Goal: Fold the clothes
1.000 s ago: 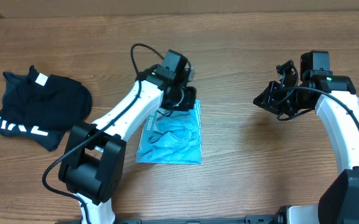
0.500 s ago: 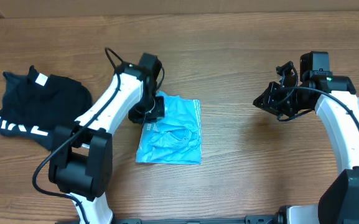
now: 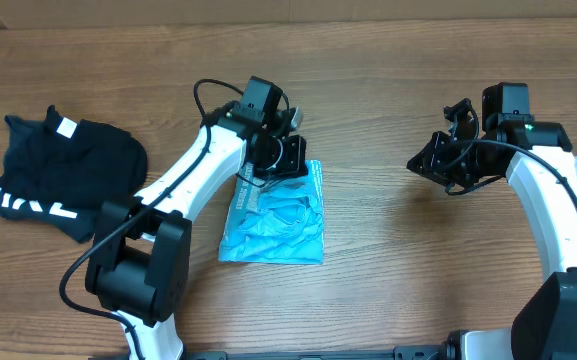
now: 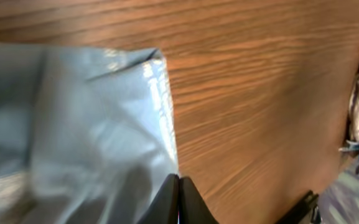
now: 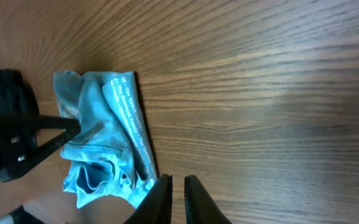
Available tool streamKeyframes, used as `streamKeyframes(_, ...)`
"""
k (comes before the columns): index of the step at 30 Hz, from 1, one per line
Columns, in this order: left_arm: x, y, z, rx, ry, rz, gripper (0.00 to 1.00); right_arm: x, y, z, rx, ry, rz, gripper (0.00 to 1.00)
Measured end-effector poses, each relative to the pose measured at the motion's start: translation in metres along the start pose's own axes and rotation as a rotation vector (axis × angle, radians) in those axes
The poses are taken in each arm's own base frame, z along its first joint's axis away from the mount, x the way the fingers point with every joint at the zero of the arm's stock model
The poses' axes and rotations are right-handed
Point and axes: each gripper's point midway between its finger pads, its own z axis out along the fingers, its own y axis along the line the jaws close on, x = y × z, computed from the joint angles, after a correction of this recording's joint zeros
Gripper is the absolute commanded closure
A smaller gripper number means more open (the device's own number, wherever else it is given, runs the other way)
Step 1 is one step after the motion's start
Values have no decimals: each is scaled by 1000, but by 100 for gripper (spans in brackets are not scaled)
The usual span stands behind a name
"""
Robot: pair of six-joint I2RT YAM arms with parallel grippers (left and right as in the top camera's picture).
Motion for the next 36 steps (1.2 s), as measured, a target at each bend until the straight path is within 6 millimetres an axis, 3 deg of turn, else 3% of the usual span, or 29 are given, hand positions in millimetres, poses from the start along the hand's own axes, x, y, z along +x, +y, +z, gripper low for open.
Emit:
streamKeyframes(1,3,9,-8,-51,19,-30,96,0,0,0,0,1,1,88)
streamKeyframes(6,15,93,-47,-317,61,-168,96,0,0,0,2,0,0,88)
streamKeyframes(9,36,102,-27,-328,116,-120,96,-1,-2,0,11,-7,-2,88)
streamKeyframes(13,47,81,4,-250,125,-22,96,-2,-3,0,16,-9,-3,88)
streamKeyframes(16,18,50,17,-133,11,65,96,-2,-3,0,18,-10,-4,88)
streamKeyframes(17,0,39,17,-89,-59,75,96,-2,-3,0,17,-9,-4,88)
streamKeyframes(21,-38,10,10,19,-197,87,93,-2,-3,0,17,-10,-4,88)
streamKeyframes(23,-46,-1,1,44,-209,84,91,-2,-3,0,17,-10,-4,88)
streamKeyframes(26,-40,-4,-23,9,-134,32,87,-1,-3,0,18,-6,-1,88)
streamKeyframes(28,-23,12,-41,-69,-52,-30,95,-1,-3,0,18,-5,-1,88)
streamKeyframes(30,-18,24,-48,-120,-29,-32,95,-3,-3,0,17,-12,-4,88)
streamKeyframes(31,-18,25,-48,-123,-26,-33,94,-3,-3,0,17,-12,-4,88)
streamKeyframes(32,-4,33,-46,-190,18,-20,94,-3,-3,0,16,-12,-4,88)
streamKeyframes(36,-4,6,-14,-191,-28,150,92,-3,-3,0,17,-13,-5,88)
